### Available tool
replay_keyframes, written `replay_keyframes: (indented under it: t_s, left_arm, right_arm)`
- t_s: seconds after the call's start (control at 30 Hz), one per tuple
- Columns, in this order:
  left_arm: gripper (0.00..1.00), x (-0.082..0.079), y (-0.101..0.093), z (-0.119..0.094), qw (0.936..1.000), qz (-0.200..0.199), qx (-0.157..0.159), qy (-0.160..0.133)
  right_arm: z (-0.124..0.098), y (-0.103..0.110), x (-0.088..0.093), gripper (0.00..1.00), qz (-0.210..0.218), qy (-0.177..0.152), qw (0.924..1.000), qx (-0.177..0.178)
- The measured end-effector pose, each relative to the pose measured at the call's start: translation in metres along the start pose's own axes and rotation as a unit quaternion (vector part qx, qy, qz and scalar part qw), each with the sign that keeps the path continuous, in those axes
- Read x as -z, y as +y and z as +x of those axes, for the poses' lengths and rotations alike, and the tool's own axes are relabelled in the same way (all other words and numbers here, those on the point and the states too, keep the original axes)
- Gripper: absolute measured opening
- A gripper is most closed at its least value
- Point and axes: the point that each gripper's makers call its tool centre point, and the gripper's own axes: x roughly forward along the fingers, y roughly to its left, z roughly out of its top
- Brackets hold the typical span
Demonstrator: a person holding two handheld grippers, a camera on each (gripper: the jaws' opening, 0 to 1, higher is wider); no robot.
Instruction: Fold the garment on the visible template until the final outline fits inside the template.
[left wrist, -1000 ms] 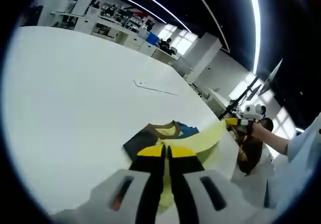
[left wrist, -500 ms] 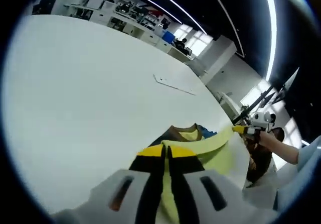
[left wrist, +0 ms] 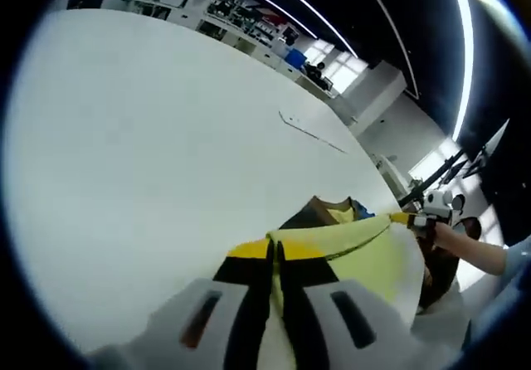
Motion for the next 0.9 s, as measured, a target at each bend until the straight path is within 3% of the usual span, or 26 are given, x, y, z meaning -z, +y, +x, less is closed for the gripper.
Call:
replay_keyframes:
  t_s: [0.4,0.73,0.8,0.9]
  left_arm:
    - [0.00,0.006,0.008,0.005,1.0000,-0.008,-0.004,-0.002]
    - [0.01,0.010,0.001,0.003,0.9999,-0.003,0.011,0.001]
    - [0.07,0.011,-0.003,0.003,0.9997,-0.003,0.023,0.002]
    - [0.23,0.013,-0.008,0.002,0.9995,0.008,0.032,0.005]
  right_arm:
    - [0.004,0.000,0.001,0.00,0.008,-0.002,1.0000,0.003]
    - [0.000,0.010,0.000,0.00,0.002,-0.010,0.9996,-0.026]
    - [-0.002,0.013,0.000,0.03,-0.002,-0.015,0.9993,-0.034]
    - [-0.003,0.020,0.002,0.09,-0.004,-0.016,0.9985,-0.052]
